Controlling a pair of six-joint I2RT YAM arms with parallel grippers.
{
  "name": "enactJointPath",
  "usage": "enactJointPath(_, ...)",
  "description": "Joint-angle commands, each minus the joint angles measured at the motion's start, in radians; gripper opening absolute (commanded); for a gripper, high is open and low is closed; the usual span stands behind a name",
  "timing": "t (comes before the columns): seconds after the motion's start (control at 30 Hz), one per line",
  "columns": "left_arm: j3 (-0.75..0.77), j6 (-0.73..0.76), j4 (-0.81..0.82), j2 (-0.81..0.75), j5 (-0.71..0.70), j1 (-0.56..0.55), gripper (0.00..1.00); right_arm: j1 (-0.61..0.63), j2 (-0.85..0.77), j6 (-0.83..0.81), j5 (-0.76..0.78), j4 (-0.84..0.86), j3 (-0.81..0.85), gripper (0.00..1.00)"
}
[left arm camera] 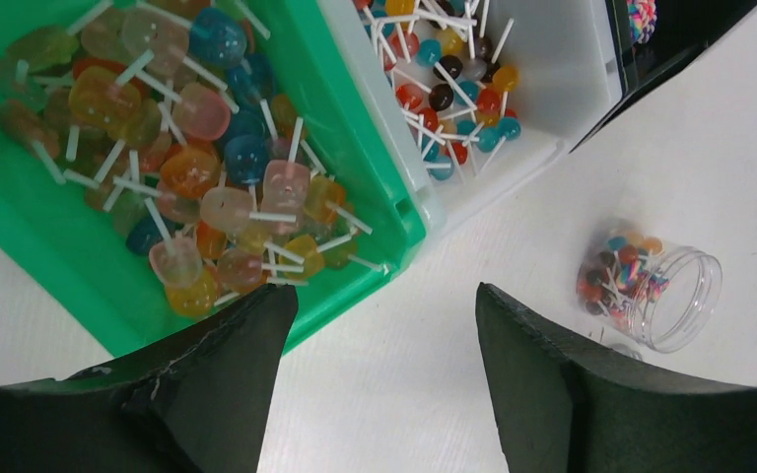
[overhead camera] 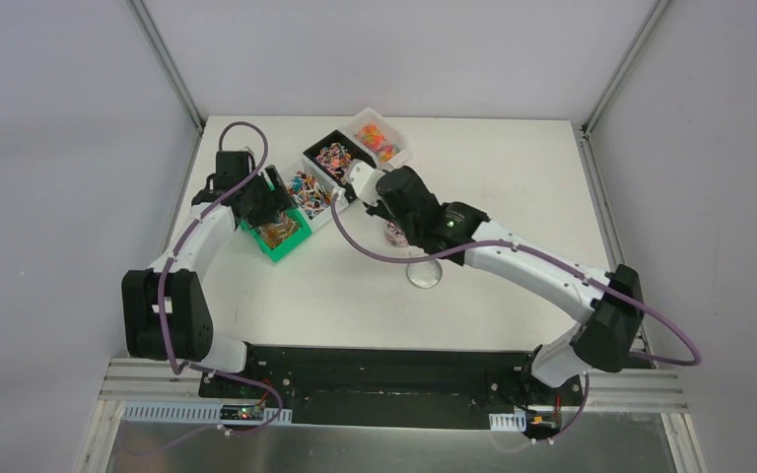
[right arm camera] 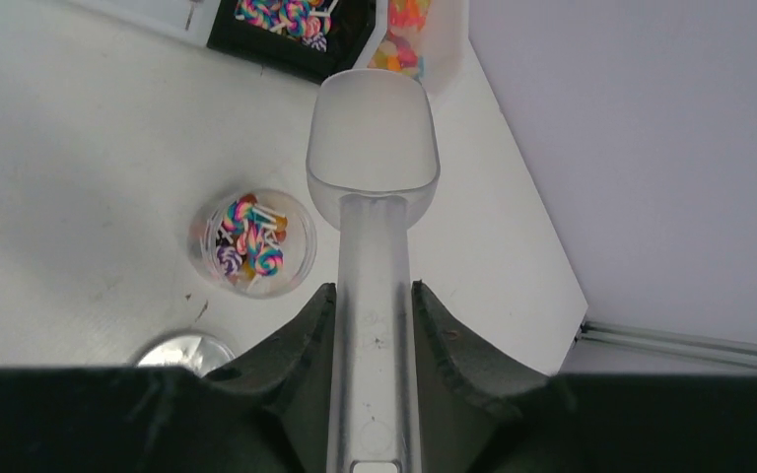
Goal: Pack the candies
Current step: Scoop the fake candies from the storage box.
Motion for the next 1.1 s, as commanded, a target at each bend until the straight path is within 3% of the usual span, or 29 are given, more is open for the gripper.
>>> enactJointPath(0.0,0.082,-0.016,0.062,0.068,0.022,0.004,0.69,-0.021,0.121,-0.053,-0.053,0.095,0.143,0.0)
enactJointPath(0.27,0.157,-0.027,0.069,0.204,0.042,0.004,0.57,-0.064,0.369,-0.118,-0.089,0.163,0.345,0.0)
enactJointPath(0.83,0.16,-0.033,0.088,0.318,0.094,0.004,0.51,-0.097,0.72,-0.235,-0.072,0.184,0.604,0.0)
enactJointPath(1.07,0.149,-0.033,0.099,0.311,0.113,0.004,0.33,-0.124,0.855,-0.238,-0.108,0.179,0.732,0.0)
